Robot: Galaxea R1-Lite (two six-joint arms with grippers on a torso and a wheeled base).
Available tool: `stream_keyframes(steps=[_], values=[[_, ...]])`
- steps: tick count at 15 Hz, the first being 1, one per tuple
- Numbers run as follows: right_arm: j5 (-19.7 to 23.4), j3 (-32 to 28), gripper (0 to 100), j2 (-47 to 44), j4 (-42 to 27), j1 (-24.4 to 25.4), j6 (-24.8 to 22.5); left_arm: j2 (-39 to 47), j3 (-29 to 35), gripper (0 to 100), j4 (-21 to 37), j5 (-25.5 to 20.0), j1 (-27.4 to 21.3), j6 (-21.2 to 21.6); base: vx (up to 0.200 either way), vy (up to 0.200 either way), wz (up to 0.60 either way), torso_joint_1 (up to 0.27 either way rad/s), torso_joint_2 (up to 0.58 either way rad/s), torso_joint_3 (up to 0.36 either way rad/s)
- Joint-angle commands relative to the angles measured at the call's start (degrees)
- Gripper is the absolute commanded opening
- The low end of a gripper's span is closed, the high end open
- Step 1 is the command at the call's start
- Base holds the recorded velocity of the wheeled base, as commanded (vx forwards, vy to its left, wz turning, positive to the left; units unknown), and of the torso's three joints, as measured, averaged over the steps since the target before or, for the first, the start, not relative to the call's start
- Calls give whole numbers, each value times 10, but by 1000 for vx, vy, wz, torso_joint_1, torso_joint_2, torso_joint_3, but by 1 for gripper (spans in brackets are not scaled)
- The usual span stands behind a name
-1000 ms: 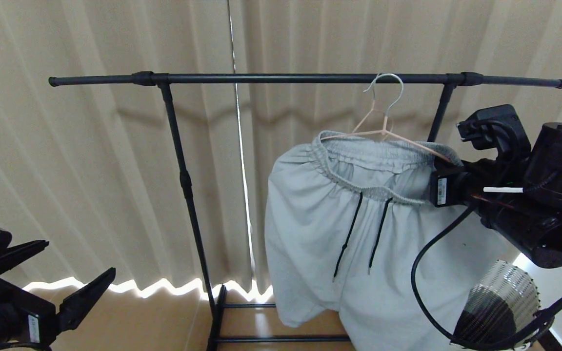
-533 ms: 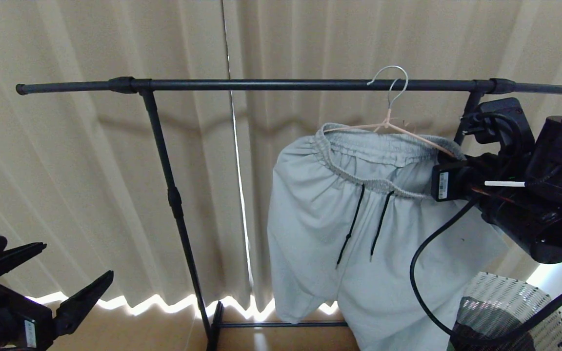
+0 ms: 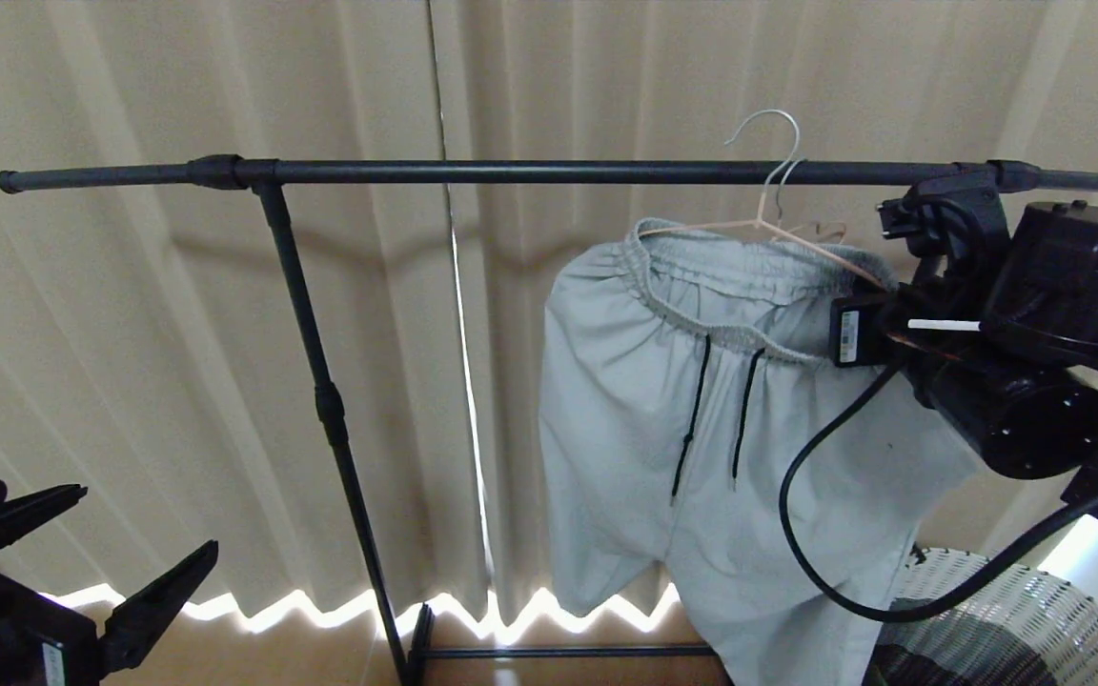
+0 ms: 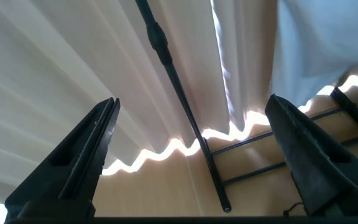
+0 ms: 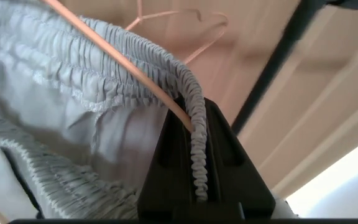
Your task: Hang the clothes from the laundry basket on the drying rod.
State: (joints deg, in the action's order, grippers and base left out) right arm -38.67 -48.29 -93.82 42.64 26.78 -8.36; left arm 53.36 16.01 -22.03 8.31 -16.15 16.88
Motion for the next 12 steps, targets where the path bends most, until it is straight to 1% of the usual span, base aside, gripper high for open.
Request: stream_keyframes(steps=[1, 3, 5, 7, 9, 12], values=[[-11, -41, 0, -47, 1, 0, -6, -17, -1, 100, 0, 0, 0, 0, 0, 0, 0, 0, 0, 0], [-24, -59, 0, -67, 2, 0, -21, -23, -1, 100, 1, 0, 0, 2, 0, 0, 0, 0, 0, 0], [-51, -85, 0, -95, 0, 1, -26, -26, -1, 100, 1, 0, -1, 5, 0, 0, 0, 0, 0, 0], [-57, -100, 0, -116, 2, 1, -41, -26, -2, 100, 1, -1, -1, 5, 0, 0, 0, 0, 0, 0], [-68, -118, 0, -134, 1, 1, -42, -27, -2, 100, 1, -1, -5, 8, 0, 0, 0, 0, 0, 0], [-69, -129, 0, -147, 1, 0, -42, -27, -2, 100, 1, -1, -19, 9, 0, 0, 0, 0, 0, 0]])
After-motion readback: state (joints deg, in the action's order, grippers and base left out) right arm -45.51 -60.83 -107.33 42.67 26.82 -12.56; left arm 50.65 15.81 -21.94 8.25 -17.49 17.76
